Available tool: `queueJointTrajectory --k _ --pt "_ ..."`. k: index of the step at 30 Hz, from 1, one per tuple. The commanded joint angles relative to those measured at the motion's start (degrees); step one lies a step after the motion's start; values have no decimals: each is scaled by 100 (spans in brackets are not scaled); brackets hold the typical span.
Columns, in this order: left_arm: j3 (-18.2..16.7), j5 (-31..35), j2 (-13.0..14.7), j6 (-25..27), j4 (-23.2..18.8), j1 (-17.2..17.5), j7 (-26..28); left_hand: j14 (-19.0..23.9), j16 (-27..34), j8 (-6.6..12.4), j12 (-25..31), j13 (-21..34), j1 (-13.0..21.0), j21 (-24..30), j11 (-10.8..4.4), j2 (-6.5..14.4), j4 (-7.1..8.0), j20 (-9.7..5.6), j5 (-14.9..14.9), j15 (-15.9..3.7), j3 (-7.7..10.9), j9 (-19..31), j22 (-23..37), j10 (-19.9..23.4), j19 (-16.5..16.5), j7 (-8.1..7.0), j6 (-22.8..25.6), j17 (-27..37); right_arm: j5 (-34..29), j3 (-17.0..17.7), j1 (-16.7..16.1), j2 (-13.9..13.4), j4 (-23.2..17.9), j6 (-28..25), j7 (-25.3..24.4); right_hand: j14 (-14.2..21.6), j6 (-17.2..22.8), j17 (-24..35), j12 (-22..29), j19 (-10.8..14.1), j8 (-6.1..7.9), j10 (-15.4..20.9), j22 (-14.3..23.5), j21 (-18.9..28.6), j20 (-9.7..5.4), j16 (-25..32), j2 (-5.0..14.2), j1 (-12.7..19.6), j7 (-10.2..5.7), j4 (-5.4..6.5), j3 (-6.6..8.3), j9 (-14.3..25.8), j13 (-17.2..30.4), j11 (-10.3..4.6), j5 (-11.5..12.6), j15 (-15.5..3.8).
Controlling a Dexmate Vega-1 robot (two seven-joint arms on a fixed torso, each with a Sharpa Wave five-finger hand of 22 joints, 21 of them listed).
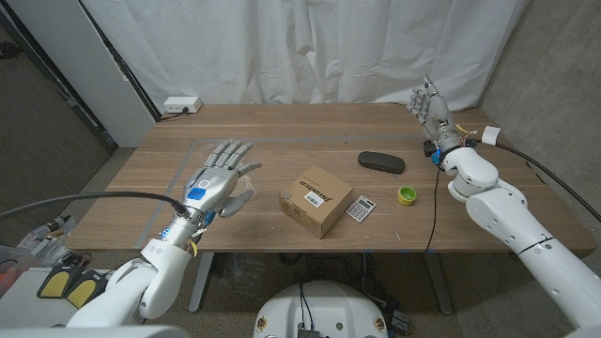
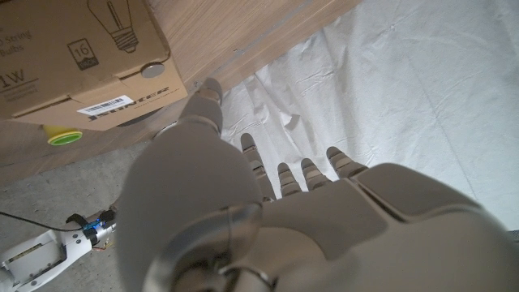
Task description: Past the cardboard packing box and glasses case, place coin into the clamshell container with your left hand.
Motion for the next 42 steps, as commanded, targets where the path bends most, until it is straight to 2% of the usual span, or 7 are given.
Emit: queueJointTrajectory --k 1,14,17,21,31,37,42 --pt "348 806 -37 473 -379 -141 -863 -171 -29 106 -14 3 75 -22 11 39 2 14 18 12 -53 36 21 -124 -119 52 245 11 122 127 -124 -107 -25 29 62 21 39 8 25 43 16 51 30 -15 -13 22 4 -58 -13 -6 -14 6 14 11 1 9" --pt "345 887 15 317 -468 -184 -1220 -292 12 280 10 -2 297 -1 52 151 -55 38 42 33 -23 53 20 -251 -177 55 749 6 210 156 -213 -123 0 85 123 30 53 6 23 40 17 57 30 -19 -10 22 8 -68 -15 -7 -26 7 15 10 8 4" --pt "413 918 31 247 -354 -253 -1176 -300 20 292 13 -3 355 4 49 186 -66 49 35 42 -14 64 20 -276 -181 -62 786 5 196 158 -252 -117 2 140 126 29 53 6 20 40 16 55 30 -19 -9 20 9 -69 -19 -8 -28 7 15 7 10 1" --pt "596 970 31 140 -104 -414 -934 -321 19 305 2 -4 377 13 60 169 -71 29 24 26 -34 78 19 -334 -173 -91 809 5 207 167 -286 -89 -2 183 103 32 58 5 21 41 17 59 30 -19 -10 20 10 -70 -17 -9 -30 7 15 19 12 0" --pt "896 450 43 -215 343 -809 -513 -365 27 353 3 -3 358 39 74 116 -46 16 0 46 -114 129 19 -423 -123 -16 853 13 175 184 -356 -40 -43 255 -8 39 66 4 23 40 18 72 30 -21 -7 20 14 -71 -17 -13 -36 7 15 14 17 -2" --pt "1026 426 91 -155 403 -946 -522 -462 9 391 -34 -2 378 41 146 103 -41 23 -8 124 -154 176 20 -597 -119 -61 853 17 196 219 -378 -50 -78 232 -51 44 69 3 23 40 18 78 30 -22 -4 20 17 -72 -18 -15 -40 7 16 7 20 10" --pt "1130 478 91 -51 500 -1038 -470 -547 5 467 -48 -1 388 34 183 108 -28 27 -10 168 -189 233 20 -743 -141 14 912 23 212 225 -371 -54 -73 218 -56 48 70 3 25 42 16 88 30 -22 -6 20 19 -73 -17 -17 -44 8 16 4 23 6"
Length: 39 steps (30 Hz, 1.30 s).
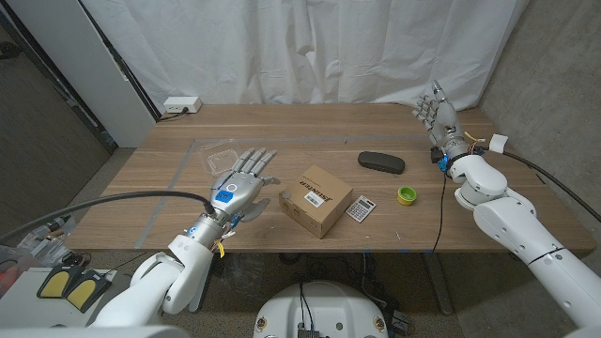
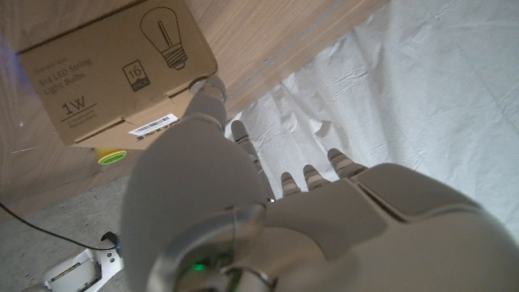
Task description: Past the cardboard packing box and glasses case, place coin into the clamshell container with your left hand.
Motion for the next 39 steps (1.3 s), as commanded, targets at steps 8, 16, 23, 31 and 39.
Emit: queueJointTrajectory --k 8,16,23,31,39 --pt "439 15 1 77 466 -258 883 -121 36 155 18 20 40 38 67 16 9 28 -13 37 -73 128 22 -161 5 149 81 18 49 33 -11 17 -15 -3 -45 33 37 19 27 39 15 26 30 0 1 21 -10 -46 11 -6 -38 9 17 13 25 33" --pt "583 -260 -167 -23 803 -270 1791 -29 85 356 72 22 15 53 33 -12 33 22 -17 -7 -145 253 23 -107 46 168 278 35 58 33 -31 29 2 38 -24 32 39 18 26 37 14 33 30 -2 3 18 -7 -48 13 -9 -44 9 17 14 27 37" --pt "721 -305 -220 194 863 -293 1731 16 108 534 106 22 42 68 -37 10 37 1 -8 -38 -162 377 25 -35 88 141 430 59 61 43 -71 7 -21 29 -23 36 45 18 28 32 14 44 30 -4 6 18 -4 -49 15 -12 -48 9 18 20 30 37" --pt "867 -302 -236 317 911 -315 1825 -56 89 706 88 23 95 63 50 52 32 8 0 2 -163 535 27 -93 85 214 492 82 88 72 -113 -13 -33 29 -12 40 48 18 26 31 14 45 30 -5 13 18 -1 -49 12 -16 -53 9 18 16 32 37" --pt "1039 -346 -416 306 1243 -410 2596 -58 118 807 93 47 119 63 36 113 51 -13 3 88 -173 769 34 -149 77 293 209 122 104 87 -145 -31 -45 27 -3 40 57 17 25 35 16 50 30 -4 14 16 2 -49 10 -20 -58 9 19 11 35 36"
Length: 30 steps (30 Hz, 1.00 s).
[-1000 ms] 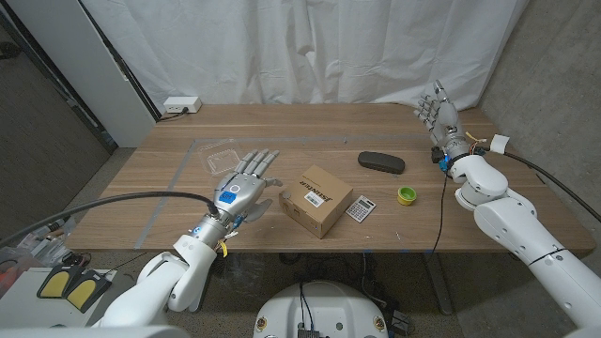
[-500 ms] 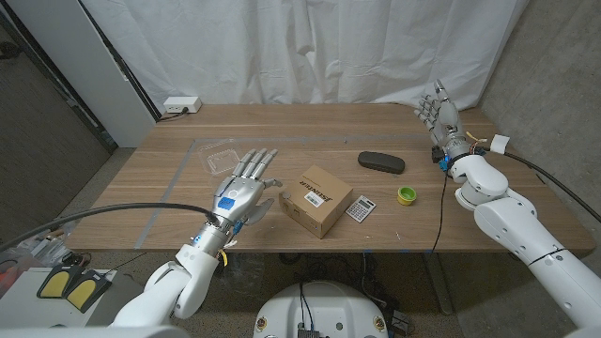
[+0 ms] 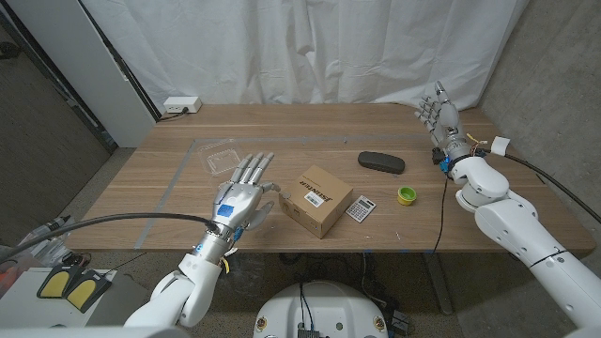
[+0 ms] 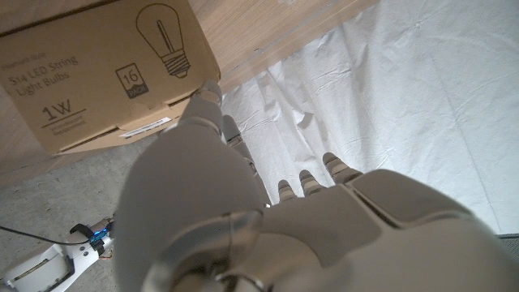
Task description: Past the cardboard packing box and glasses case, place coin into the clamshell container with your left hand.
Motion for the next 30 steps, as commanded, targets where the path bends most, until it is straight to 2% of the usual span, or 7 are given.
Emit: queueJointTrajectory --k 1,6,10,11,17,30 --pt "245 -71 -194 82 356 -105 884 -42 30 90 48 34 54 19 15 59 16 -27 3 70 -42 139 36 -113 4 44 -178 42 26 30 -58 -32 -28 5 20 40 60 16 26 34 16 53 31 -4 12 16 3 -50 8 11 -27 10 19 16 35 41" --pt "359 -77 -227 119 452 -205 972 -22 47 188 60 44 43 19 37 96 36 -28 0 75 -48 238 39 -107 -3 74 -157 58 27 42 -73 -45 -47 14 25 48 68 16 28 35 18 62 31 -4 13 18 4 -49 8 9 -30 10 19 9 36 41" --pt "421 -119 -211 86 506 -280 1031 13 66 284 77 51 34 24 84 135 54 -15 -5 102 -52 339 42 -81 1 160 -152 69 23 49 -85 -46 -58 28 19 45 72 16 26 35 19 61 31 -4 14 16 6 -49 7 6 -33 10 19 10 38 44" --pt "436 -128 -208 81 517 -297 1040 28 72 354 91 55 39 26 92 149 55 -19 -9 99 -54 399 44 -51 2 152 -115 74 23 51 -88 -48 -60 33 23 46 73 16 26 33 19 61 31 -5 16 16 6 -49 7 6 -34 10 19 8 38 36" --pt "535 -162 -227 64 630 -398 1143 56 81 474 104 61 56 38 70 166 50 -26 -19 82 -60 532 46 -22 27 142 -123 82 20 57 -108 -45 -69 37 1 45 79 16 26 33 20 65 31 -5 15 15 7 -49 13 3 -37 10 20 12 39 40" --pt "684 -373 -283 -13 912 -588 1374 116 101 663 127 70 78 42 53 206 48 -39 -33 50 -68 753 51 38 28 151 -177 98 18 49 -120 -43 -80 20 -24 45 82 15 24 32 18 69 31 -6 17 13 11 -48 9 -3 -44 10 20 20 43 36"
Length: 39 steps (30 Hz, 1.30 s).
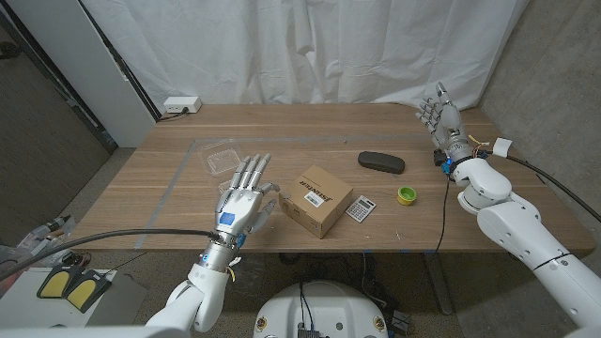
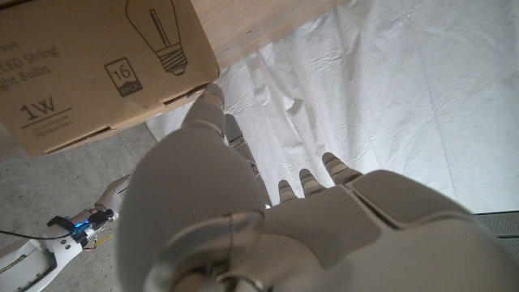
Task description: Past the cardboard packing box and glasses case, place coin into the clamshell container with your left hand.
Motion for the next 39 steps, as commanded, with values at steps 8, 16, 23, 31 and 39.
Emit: queueJointTrajectory --k 8,16,23,31,39 --pt "177 -310 -23 -139 257 -194 260 30 59 211 42 21 24 42 -43 24 5 -13 -43 -51 -44 215 25 68 -13 -34 -67 27 -9 10 -37 -4 -28 13 -31 14 64 15 21 33 17 3 31 -6 18 13 14 -49 -18 -7 0 11 20 19 45 5" --pt "187 -494 5 -241 248 -221 206 15 46 308 30 26 -9 32 -69 -6 14 -20 -47 -69 -87 352 27 46 -49 -55 -174 31 -9 12 -58 -8 -51 8 -43 13 65 15 23 34 15 14 31 -6 18 11 17 -49 -15 -11 -5 11 21 9 46 7" --pt "233 -524 50 -333 267 -316 111 -34 24 401 0 28 -37 24 -59 -36 20 -24 -38 -66 -126 472 27 -35 -84 -32 -257 33 -14 34 -103 -10 -89 7 -86 19 81 15 22 32 20 17 31 -6 21 13 21 -49 -14 -13 -8 12 21 21 47 9" --pt "246 -525 56 -336 259 -347 64 -47 20 500 -1 29 -38 21 -68 -38 19 -16 -25 -62 -144 570 27 -46 -106 -61 -280 35 -5 70 -145 -24 -122 -4 -125 26 82 15 21 31 18 19 31 -7 24 15 26 -50 -10 -16 -12 12 21 30 48 13" --pt "305 -194 -24 36 199 -291 42 -89 8 585 -6 29 -25 0 -54 -19 15 24 -17 -41 -145 647 28 -66 -175 -60 -290 39 5 70 -143 -45 -138 -44 -126 28 78 15 20 31 15 22 31 -7 28 14 31 -50 -5 -20 -16 12 21 33 49 16"
